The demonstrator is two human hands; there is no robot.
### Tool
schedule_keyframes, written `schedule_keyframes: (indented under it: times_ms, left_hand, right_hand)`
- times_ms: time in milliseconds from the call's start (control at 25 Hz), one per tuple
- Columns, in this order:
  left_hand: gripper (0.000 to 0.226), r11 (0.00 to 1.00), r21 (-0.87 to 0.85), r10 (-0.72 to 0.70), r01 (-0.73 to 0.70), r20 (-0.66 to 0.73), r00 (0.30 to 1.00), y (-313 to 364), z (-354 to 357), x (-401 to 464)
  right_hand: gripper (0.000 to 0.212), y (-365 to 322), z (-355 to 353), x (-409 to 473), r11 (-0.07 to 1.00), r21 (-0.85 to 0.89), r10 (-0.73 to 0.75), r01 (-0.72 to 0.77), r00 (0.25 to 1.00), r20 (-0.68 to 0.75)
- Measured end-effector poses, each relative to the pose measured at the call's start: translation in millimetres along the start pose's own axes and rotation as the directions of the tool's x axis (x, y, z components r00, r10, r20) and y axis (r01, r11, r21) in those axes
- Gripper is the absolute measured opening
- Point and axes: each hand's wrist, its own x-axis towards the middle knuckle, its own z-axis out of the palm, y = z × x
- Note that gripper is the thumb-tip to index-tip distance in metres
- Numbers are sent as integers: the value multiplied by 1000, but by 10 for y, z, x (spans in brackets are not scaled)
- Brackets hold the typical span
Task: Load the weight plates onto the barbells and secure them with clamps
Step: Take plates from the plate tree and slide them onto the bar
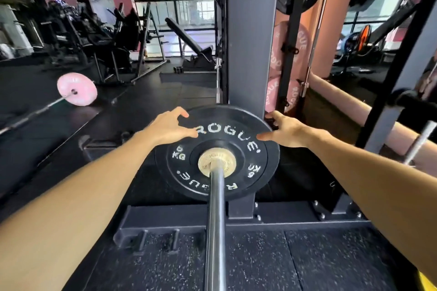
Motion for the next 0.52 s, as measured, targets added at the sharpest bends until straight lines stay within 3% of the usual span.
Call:
schedule_keyframes:
  times_ms: [440,520]
  left_hand:
    - [44,994,-37,99,-100,-32,995,-679,1345,652]
    - [41,990,-60,126,-131,-89,988,-745,1507,697]
  right_hand:
    - [57,426,1383,801,982,-38,-183,183,983,6]
    - [52,417,1609,881,977,-20,-214,213,977,-9]
